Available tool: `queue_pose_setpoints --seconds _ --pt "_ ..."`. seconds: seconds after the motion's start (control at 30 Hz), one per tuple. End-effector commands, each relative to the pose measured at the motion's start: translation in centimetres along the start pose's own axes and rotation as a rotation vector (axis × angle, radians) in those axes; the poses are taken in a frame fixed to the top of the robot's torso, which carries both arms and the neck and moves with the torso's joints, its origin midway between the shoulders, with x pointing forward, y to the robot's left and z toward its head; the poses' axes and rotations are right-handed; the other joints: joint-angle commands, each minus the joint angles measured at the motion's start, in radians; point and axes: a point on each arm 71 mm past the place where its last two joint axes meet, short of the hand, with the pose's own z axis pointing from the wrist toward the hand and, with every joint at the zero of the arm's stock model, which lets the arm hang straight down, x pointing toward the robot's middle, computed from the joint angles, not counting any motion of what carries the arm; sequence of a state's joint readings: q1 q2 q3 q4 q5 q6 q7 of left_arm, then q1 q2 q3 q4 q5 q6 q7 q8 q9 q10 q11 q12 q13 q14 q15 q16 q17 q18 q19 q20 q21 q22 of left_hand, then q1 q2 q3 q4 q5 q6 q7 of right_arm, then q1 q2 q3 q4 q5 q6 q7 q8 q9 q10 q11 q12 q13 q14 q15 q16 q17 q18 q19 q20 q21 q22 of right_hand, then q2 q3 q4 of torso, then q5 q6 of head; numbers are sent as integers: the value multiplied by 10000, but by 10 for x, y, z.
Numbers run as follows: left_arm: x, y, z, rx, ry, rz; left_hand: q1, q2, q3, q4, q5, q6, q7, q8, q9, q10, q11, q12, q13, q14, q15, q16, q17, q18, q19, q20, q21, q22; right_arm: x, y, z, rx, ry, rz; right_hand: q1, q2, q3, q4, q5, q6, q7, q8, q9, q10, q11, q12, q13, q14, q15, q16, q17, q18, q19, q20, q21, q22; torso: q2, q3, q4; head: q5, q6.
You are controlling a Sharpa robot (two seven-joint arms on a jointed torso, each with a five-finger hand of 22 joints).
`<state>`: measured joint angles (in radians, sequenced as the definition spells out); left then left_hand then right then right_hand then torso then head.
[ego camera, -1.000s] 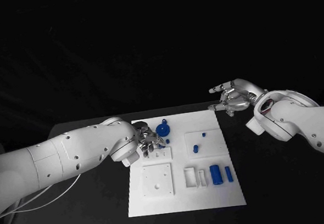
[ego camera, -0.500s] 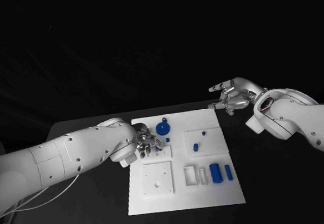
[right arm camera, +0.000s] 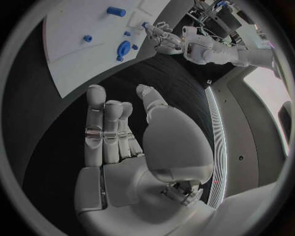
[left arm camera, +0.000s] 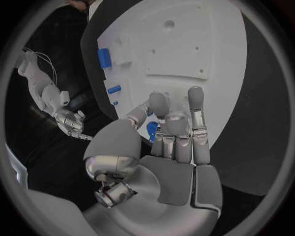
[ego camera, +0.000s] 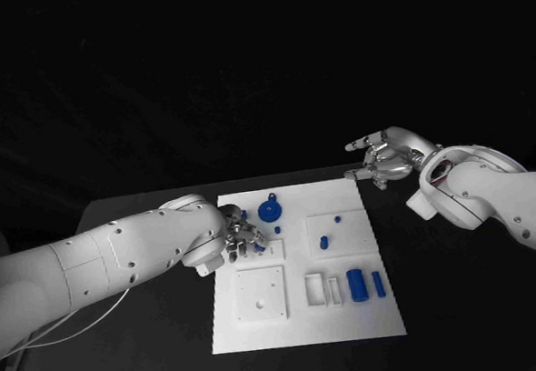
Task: Assemble the parts on the task board
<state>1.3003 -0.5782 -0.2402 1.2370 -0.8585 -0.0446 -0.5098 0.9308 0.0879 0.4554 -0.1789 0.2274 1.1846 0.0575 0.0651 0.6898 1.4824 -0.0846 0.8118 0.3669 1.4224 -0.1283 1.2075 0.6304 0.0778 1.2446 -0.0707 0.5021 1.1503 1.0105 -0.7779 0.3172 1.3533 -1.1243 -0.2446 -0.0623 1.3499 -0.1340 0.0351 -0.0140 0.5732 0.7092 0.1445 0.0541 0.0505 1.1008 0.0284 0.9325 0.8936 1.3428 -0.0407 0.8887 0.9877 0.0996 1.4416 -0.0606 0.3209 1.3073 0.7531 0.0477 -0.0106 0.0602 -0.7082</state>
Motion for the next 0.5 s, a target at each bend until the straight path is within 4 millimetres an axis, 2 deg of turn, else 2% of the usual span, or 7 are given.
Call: queue_pose_setpoints --seconds 0.03,0.5 --pt "1 -1 1 -38 75 288 116 187 -26 37 -49 2138 -1242 25 4944 296 -203 54 -36 48 -10 61 13 107 76 27 -101 127 1 1 0 -47 128 38 -136 -2 -7 -50 38 78 -1 -27 12 -54 1 27 -9 -68 -6 16 -17 186 57 3 -38 338 2 3 -6 13 -6" --pt "4 2 4 -170 -31 343 103 200 -30 113 -144 2097 -1238 31 5068 296 -198 78 -99 41 -23 55 -24 73 144 -7 -329 504 2 1 1 -39 145 44 -173 8 10 -52 106 73 -2 -28 12 -55 -1 35 -5 -64 -8 24 -15 186 57 2 -39 337 5 9 -10 -3 -37"
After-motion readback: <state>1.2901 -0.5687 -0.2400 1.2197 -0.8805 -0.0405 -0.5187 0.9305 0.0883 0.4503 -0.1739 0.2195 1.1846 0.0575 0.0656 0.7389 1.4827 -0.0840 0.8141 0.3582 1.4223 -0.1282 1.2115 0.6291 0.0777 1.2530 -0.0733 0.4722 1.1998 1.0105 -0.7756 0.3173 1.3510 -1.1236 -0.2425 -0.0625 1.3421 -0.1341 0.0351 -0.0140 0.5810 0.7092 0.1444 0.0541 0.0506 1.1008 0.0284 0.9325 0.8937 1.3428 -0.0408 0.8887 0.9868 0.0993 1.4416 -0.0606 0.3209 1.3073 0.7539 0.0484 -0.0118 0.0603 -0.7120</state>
